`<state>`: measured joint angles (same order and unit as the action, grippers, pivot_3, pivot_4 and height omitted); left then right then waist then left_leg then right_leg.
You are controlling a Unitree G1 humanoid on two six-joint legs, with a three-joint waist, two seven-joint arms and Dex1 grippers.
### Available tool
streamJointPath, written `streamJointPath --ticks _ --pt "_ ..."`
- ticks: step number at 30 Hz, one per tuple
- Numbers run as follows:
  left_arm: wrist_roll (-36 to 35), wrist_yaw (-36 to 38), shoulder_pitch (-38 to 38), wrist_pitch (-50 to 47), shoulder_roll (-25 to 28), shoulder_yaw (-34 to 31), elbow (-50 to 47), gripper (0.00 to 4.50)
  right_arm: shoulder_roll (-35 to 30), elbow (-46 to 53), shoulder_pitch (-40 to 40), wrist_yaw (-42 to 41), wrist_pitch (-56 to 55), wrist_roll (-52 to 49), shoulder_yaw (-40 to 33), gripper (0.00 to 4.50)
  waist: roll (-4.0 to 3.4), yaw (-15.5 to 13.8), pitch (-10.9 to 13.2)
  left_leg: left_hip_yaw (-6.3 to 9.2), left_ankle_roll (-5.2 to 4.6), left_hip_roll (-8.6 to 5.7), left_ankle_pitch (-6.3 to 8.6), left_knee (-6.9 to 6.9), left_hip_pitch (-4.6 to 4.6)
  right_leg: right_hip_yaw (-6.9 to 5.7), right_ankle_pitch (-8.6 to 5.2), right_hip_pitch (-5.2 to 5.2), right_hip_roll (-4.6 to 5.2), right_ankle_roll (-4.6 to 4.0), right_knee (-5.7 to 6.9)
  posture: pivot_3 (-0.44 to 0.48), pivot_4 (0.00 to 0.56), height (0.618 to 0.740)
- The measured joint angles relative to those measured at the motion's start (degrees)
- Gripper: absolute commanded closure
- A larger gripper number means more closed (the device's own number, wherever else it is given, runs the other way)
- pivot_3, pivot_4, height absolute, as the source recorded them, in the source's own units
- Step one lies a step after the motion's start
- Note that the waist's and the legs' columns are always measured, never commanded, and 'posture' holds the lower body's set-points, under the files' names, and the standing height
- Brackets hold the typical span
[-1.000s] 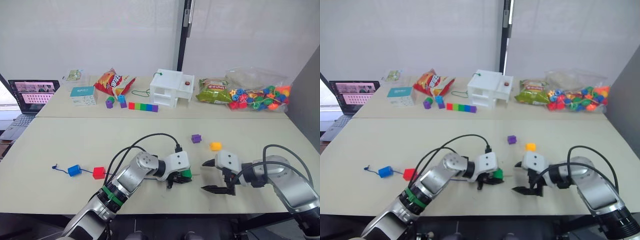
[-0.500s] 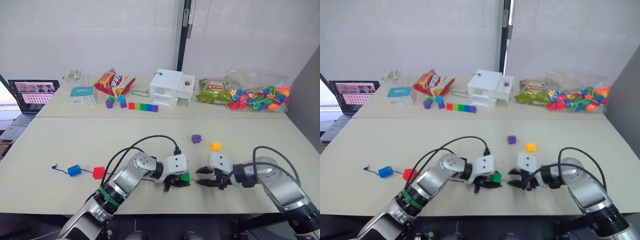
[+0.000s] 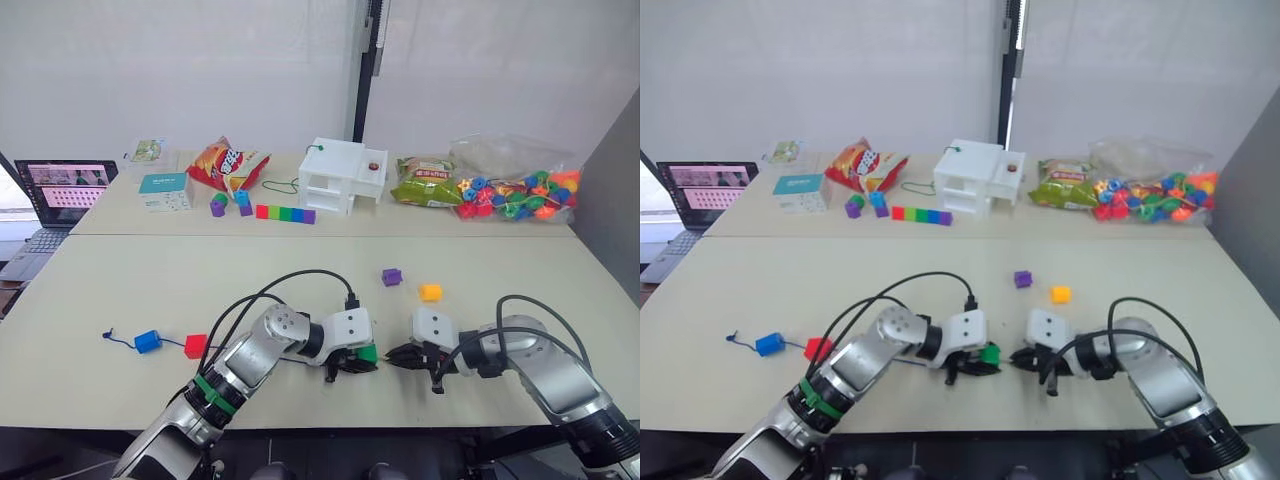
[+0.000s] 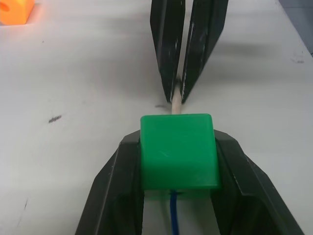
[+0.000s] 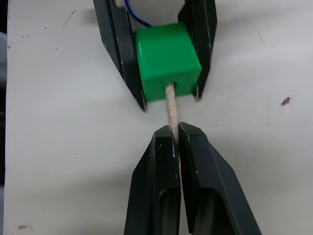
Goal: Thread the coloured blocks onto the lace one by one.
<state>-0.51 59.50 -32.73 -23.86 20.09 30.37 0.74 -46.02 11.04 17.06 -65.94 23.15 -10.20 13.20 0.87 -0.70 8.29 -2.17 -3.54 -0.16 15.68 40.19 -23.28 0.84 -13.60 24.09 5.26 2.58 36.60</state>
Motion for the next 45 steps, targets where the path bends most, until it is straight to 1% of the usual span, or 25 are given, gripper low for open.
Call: streamJointPath --ticks 2,5,6,7,10,11,12,17,19,21,22,25,26,28,31,34,35,37,39,42,45 --pt "-0.89 0.72 1.28 0.05 1.84 -0.97 -1.51 3.29 -0.01 -0.21 0.37 -0.17 -0.09 0.0 0.02 4.5 0.0 0.01 0.0 0.0 0.0 0.01 0.0 -0.01 0.0 0.01 0.0 0.02 0.0 0.0 0.01 0.0 0.15 0.74" --pt "-4.17 3.29 5.98 0.18 8.16 -5.04 -6.03 3.29 -0.17 -0.23 1.09 -0.37 -0.15 -0.04 -0.01 4.5 0.0 0.38 0.0 0.0 0.0 0.08 0.0 -0.03 0.01 0.03 -0.03 0.08 -0.03 -0.06 0.06 0.0 0.15 0.74" --pt "-5.01 4.32 7.43 0.32 10.73 -6.63 -7.34 3.29 -0.21 -0.23 1.31 -0.45 -0.14 -0.05 0.01 4.5 0.0 0.5 0.0 0.0 0.01 0.09 0.0 -0.07 0.03 0.02 -0.05 0.09 -0.03 -0.08 0.07 0.0 0.15 0.74" --pt "-6.36 6.05 9.79 1.29 15.0 -9.17 -8.82 3.29 -0.22 -0.09 1.67 -0.78 -0.13 -0.1 0.05 4.5 0.0 0.76 0.0 -0.01 0.02 0.11 -0.01 -0.13 0.05 0.03 -0.06 0.11 -0.02 -0.1 0.07 0.0 0.15 0.74" --pt "-9.37 10.95 15.3 4.74 25.57 -16.17 -9.17 3.29 -0.57 0.38 1.83 -1.66 -0.13 -0.13 0.0 4.5 0.0 1.02 0.01 -0.01 0.02 0.13 -0.01 -0.24 0.12 0.0 -0.08 0.09 0.03 -0.14 0.04 0.0 0.15 0.74" --pt "-9.82 12.49 16.93 6.95 29.4 -18.43 -8.05 3.29 -0.72 0.44 1.77 -1.97 -0.13 -0.13 -0.02 4.5 0.0 1.04 0.01 -0.01 0.03 0.11 -0.01 -0.29 0.17 -0.01 -0.08 0.07 0.07 -0.15 0.04 0.0 0.15 0.74" --pt "-9.82 13.32 17.53 8.69 31.48 -19.81 -6.62 3.29 -0.9 0.46 1.67 -2.23 -0.13 -0.13 -0.01 4.5 -0.01 1.03 0.0 -0.04 0.03 0.09 0.0 -0.33 0.23 -0.01 -0.08 0.03 0.12 -0.15 0.02 0.0 0.15 0.74" --pt "-9.19 14.96 20.5 21.46 38.98 -24.57 3.2 3.29 -0.89 0.8 1.66 -2.93 -0.47 -0.14 0.01 4.5 -0.02 0.84 0.0 -0.08 0.03 0.1 0.0 -0.38 0.32 -0.04 -0.1 0.02 0.14 -0.17 0.04 0.0 0.15 0.74" --pt "-8.32 14.83 20.66 24.3 40.1 -25.47 5.69 3.29 -0.89 0.73 1.65 -3.27 -0.6 -0.13 0.01 4.5 -0.08 0.87 -0.01 -0.11 0.03 0.1 0.0 -0.41 0.36 -0.04 -0.12 0.02 0.14 -0.21 0.08 0.0 0.15 0.74" --pt "-7.79 14.38 20.71 26.69 40.11 -25.65 6.55 2.22 -0.88 0.61 1.65 -3.68 -0.67 -0.12 0.01 4.5 -0.1 0.85 -0.01 -0.13 0.03 0.11 0.0 -0.41 0.36 -0.04 -0.12 0.02 0.13 -0.22 0.12 0.0 0.15 0.74" --pt "-7.73 13.91 20.69 27.27 40.09 -25.77 6.86 1.93 -0.86 0.6 1.66 -3.81 -0.73 -0.12 0.02 4.5 -0.1 0.84 -0.01 -0.13 0.03 0.11 0.0 -0.4 0.35 -0.04 -0.12 0.03 0.12 -0.22 0.13 0.0 0.15 0.74" --pt "-7.93 13.72 20.64 27.22 40.08 -26.68 7.78 0.88 -0.81 0.6 1.69 -3.99 -1.19 -0.11 0.02 4.5 -0.1 0.87 -0.01 -0.15 0.03 0.11 0.0 -0.4 0.34 -0.04 -0.12 0.04 0.11 -0.21 0.14 0.0 0.15 0.74" --pt "-8.22 13.72 20.57 26.8 39.98 -26.98 7.69 0.6 -0.81 0.58 1.69 -4.02 -1.28 -0.11 0.02 4.5 -0.1 0.91 -0.01 -0.16 0.03 0.11 0.0 -0.4 0.34 -0.04 -0.12 0.05 0.1 -0.22 0.14 0.0 0.15 0.74" --pt "-10.61 13.96 20.6 21.82 38.95 -27.55 5.22 0.6 -0.79 0.28 1.7 -4.04 -1.3 -0.09 0.04 4.5 -0.09 0.92 -0.01 -0.16 0.03 0.11 0.0 -0.39 0.27 -0.04 -0.12 0.08 0.09 -0.21 0.13 0.0 0.15 0.74" --pt "-16.76 14.07 20.5 13.52 35.25 -27.32 -2.92 0.6 -0.38 0.17 2.09 -4.01 -1.19 -0.09 0.56 4.5 -0.01 0.56 0.04 -0.1 0.03 0.1 0.0 -0.28 0.06 -0.05 -0.11 0.16 0.09 -0.14 0.14 0.0 0.15 0.74" --pt "-21.63 12.3 19.14 5.32 32.13 -27.14 -10.34 0.6 -0.12 0.5 2.38 -3.88 -0.38 -0.08 1.45 4.5 0.04 0.21 0.06 -0.08 0.03 0.08 0.0 -0.25 0.05 -0.05 -0.09 0.13 0.09 -0.12 0.13 0.0 0.15 0.74" --pt "-22.78 10.96 18.33 2.89 30.25 -26.83 -12.85 0.6 0.1 0.56 2.43 -3.78 0.11 -0.07 1.75 4.5 0.04 0.07 0.06 -0.07 0.03 0.06 0.0 -0.25 0.08 -0.04 -0.09 0.1 0.11 -0.11 0.13 0.0 0.15 0.74" --pt "-24.44 8.69 16.92 -0.69 26.07 -24.16 -17.69 0.6 0.95 0.91 2.94 -3.65 0.78 -0.03 2.35 4.5 0.04 -0.02 0.06 -0.07 0.03 0.04 0.0 -0.21 0.07 -0.03 -0.08 0.07 0.1 -0.1 0.12 0.0 0.15 0.74" --pt "-22.55 6.06 15.34 -1.94 21.45 -19.07 -19.16 0.6 1.2 1.09 3.86 -3.51 1.25 0.04 3.03 4.5 0.04 -0.06 0.06 -0.07 0.03 0.0 0.0 -0.2 0.09 -0.01 -0.08 0.06 0.09 -0.09 0.13 0.0 0.15 0.74" --pt "-16.5 2.38 12.85 -1.11 16.06 -11.85 -17.13 0.6 1.61 1.61 5.06 -2.88 2.05 0.09 3.7 4.5 0.06 -0.01 0.07 -0.07 0.03 0.0 -0.01 -0.17 0.08 -0.01 -0.08 0.07 0.0 -0.1 0.12 0.0 0.15 0.74" --pt "-12.15 -0.5 8.85 0.13 11.08 -8.44 -11.41 0.6 1.84 1.65 5.29 -2.57 2.44 0.33 4.23 4.5 0.06 -0.12 0.07 -0.07 0.03 -0.01 -0.01 -0.12 0.06 -0.02 -0.08 0.06 0.0 -0.1 0.11 0.0 0.15 0.74"
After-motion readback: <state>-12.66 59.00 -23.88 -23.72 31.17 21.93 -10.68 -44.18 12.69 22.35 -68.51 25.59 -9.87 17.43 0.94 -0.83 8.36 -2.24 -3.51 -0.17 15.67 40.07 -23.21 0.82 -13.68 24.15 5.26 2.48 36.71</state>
